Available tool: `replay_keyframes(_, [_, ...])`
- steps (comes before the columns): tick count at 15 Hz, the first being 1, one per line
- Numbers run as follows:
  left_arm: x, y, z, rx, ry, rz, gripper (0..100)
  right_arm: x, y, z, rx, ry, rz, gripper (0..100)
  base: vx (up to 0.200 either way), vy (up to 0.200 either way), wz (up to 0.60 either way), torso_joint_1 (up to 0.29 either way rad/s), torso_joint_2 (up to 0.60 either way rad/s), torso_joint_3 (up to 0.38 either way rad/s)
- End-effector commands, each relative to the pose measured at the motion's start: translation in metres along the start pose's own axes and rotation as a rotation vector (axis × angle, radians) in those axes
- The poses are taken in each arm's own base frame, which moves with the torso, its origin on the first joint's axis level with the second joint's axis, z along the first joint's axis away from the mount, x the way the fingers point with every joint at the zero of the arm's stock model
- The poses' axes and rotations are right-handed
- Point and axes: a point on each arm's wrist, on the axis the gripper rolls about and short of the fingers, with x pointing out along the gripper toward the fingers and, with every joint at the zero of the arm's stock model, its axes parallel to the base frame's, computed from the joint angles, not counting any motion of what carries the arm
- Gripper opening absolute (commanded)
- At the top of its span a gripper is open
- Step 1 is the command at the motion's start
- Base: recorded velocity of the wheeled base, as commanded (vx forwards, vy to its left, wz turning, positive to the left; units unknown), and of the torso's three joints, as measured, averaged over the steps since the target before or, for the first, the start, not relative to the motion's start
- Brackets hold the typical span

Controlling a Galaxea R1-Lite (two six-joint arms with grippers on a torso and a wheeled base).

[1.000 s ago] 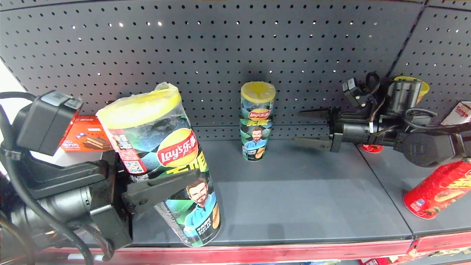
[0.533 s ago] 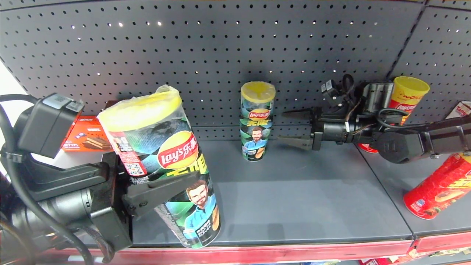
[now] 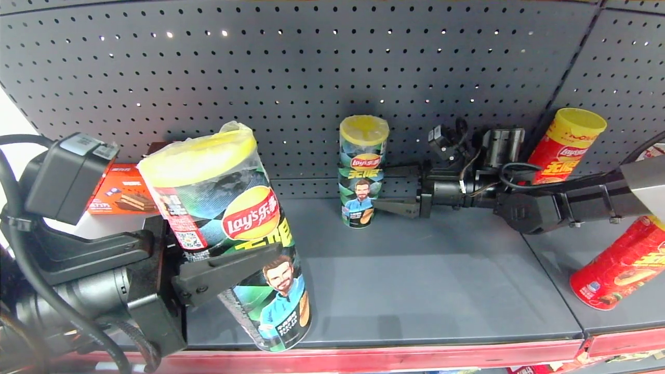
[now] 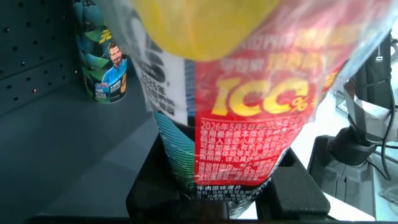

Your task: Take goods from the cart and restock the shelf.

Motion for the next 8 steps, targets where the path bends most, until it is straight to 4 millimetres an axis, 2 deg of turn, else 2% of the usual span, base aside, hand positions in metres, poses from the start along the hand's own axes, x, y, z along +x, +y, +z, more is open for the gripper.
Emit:
replay_keyframes(1, [0.000, 0.000, 0.000, -0.001, 0.001, -0.001, 0, 0.009, -0.005, -0.007, 0.002, 0.000, 0.007, 100, 0.000, 0.000, 0.00, 0.000, 0.00, 0.000])
replay_keyframes(8, [-0.001, 0.001, -0.002, -0.004, 0.006, 0.004, 0, 0.037, -0.011, -0.017, 0.022, -0.023, 0.037, 100, 0.000, 0.000, 0.00, 0.000, 0.00, 0.000])
